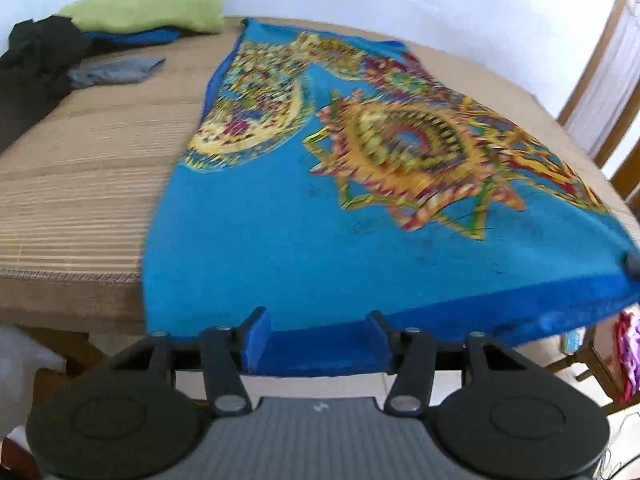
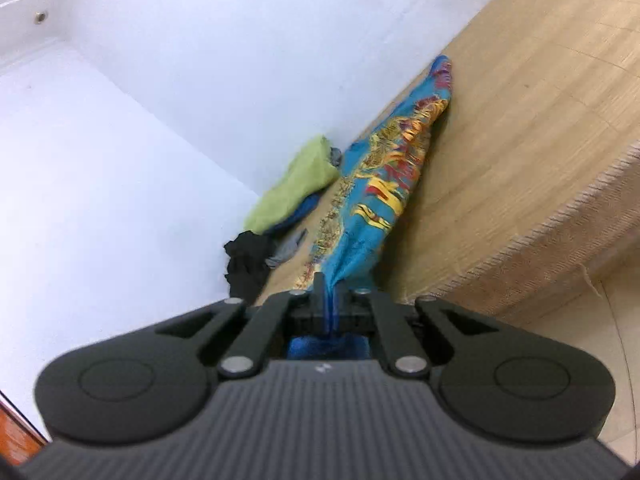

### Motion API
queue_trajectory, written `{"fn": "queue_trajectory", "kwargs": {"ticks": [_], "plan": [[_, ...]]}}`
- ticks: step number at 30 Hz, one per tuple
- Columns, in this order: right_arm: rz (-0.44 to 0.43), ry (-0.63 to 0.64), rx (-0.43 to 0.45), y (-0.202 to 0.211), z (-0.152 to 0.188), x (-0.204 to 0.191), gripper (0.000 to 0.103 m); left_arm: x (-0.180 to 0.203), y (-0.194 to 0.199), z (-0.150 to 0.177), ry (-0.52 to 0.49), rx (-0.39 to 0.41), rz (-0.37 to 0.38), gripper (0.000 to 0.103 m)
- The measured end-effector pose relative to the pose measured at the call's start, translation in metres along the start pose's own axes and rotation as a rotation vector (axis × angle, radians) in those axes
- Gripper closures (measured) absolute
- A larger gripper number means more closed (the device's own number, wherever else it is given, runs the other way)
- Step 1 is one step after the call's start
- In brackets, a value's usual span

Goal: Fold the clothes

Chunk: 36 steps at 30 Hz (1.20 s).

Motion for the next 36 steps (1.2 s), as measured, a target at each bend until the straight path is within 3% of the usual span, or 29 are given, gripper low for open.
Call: {"fn": "queue_trajectory", "kwargs": {"ticks": [6,10,17,26,33,36], "plan": [[0.237,0.000,-0.040,-0.004,0.020,0.016,0.088,-0.001,-0.015,0.007,-0.022,-0.043,-0.026,0.048],[0.245,-0.029,-0.021,-0.002,0.023,0.015,0.063,-0.011,-0.018,0.009,-0.010,-0.046,-0.032,0.048],[0.272,0.066,0.062,-0.001,-0.001,0.015,0.028,-0.046,-0.013,0.014,0.064,-0.016,-0.063,0.047],[0.224,0.059,-0.006,-0.027,-0.020,0.042,0.030,-0.076,-0.024,0.017,0.071,-0.001,-0.050,0.042],[0.183,0.169,-0.050,-0.041,-0.025,0.027,0.029,-0.078,-0.045,0.006,0.044,0.035,-0.093,0.040],[0.179,0.203,-0.078,-0.049,-0.025,0.023,0.029,-0.081,-0.052,0.003,0.082,0.051,-0.072,0.032]]}}
Point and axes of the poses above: each gripper's, at about its wrist camera, not at the fingertips, and y roughly against the way its jaws point, x to its right, z to its underside, the point moved 3 cm from there along -y, roughly the way its jaws point, and after that the axes turned 2 degrees about -x, right-handed, at the moved point
